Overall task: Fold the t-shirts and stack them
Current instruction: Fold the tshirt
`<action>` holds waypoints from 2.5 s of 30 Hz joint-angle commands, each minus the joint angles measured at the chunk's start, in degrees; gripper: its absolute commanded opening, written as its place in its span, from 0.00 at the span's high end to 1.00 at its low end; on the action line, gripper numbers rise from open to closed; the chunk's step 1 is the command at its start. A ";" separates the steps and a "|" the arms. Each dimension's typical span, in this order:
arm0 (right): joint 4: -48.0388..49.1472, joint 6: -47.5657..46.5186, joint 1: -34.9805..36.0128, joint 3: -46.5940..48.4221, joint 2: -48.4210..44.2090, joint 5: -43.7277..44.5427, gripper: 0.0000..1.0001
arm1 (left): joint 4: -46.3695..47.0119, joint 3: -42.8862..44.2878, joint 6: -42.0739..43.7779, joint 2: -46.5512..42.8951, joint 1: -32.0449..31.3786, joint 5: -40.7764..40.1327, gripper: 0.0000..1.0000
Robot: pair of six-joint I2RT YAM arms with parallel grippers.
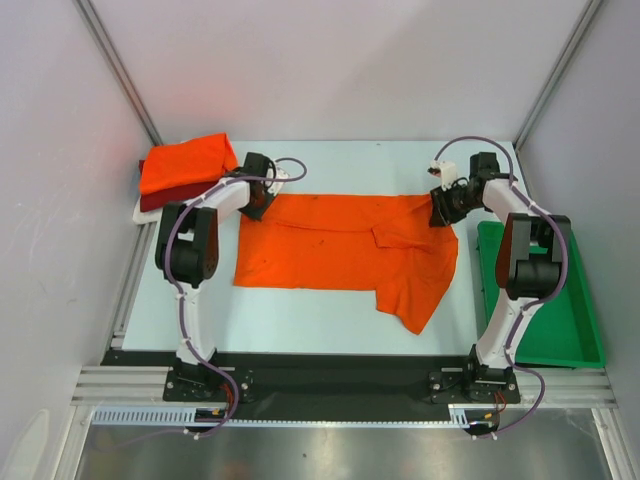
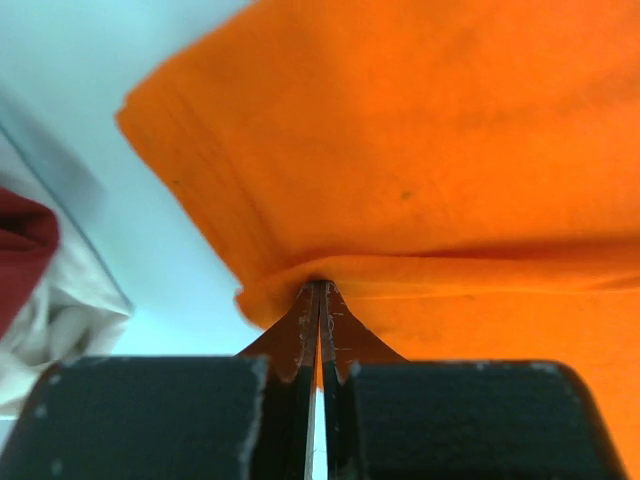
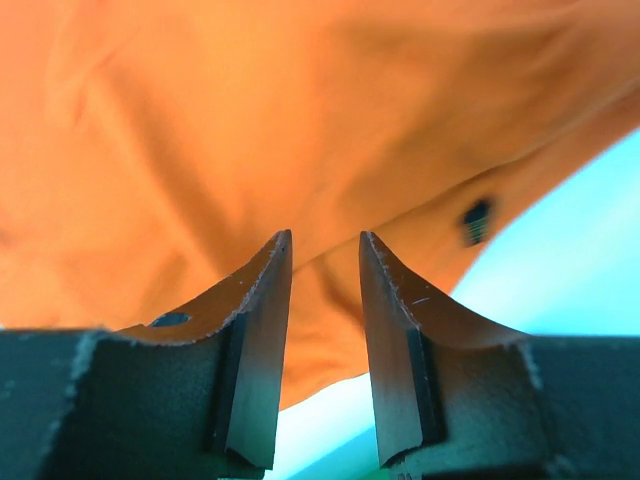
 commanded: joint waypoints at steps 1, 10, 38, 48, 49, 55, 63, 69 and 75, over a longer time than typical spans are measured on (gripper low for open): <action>4.60 2.71 -0.47 4.13 3.07 2.63 0.62 | -1.18 5.54 1.56 1.92 1.06 -2.32 0.97; 7.77 3.59 -0.47 11.16 11.07 6.94 0.62 | -3.99 10.05 2.00 5.10 1.50 -2.23 0.97; 10.59 5.60 -0.56 16.18 8.01 14.25 0.67 | -6.02 -4.47 -0.46 -11.87 1.68 2.51 0.98; 11.37 6.84 0.76 18.02 9.40 13.44 0.65 | -9.19 12.76 -0.02 1.64 1.94 0.93 0.98; 11.55 6.67 0.93 18.11 9.93 13.88 0.65 | -9.36 14.42 0.16 2.45 2.03 0.85 0.98; 12.43 6.84 1.37 20.65 15.20 13.97 0.65 | -9.28 16.63 0.33 6.76 2.03 -0.74 0.99; 12.25 5.70 1.29 24.44 20.57 13.80 0.77 | -8.75 16.81 1.56 9.84 2.12 -2.85 0.99; 14.62 5.70 0.67 23.82 21.80 18.18 1.00 | -8.31 18.04 2.35 12.82 2.30 -3.99 0.99; 15.68 4.56 -0.12 24.61 23.47 20.56 1.00 | -9.18 23.92 3.41 17.30 2.38 -4.60 0.98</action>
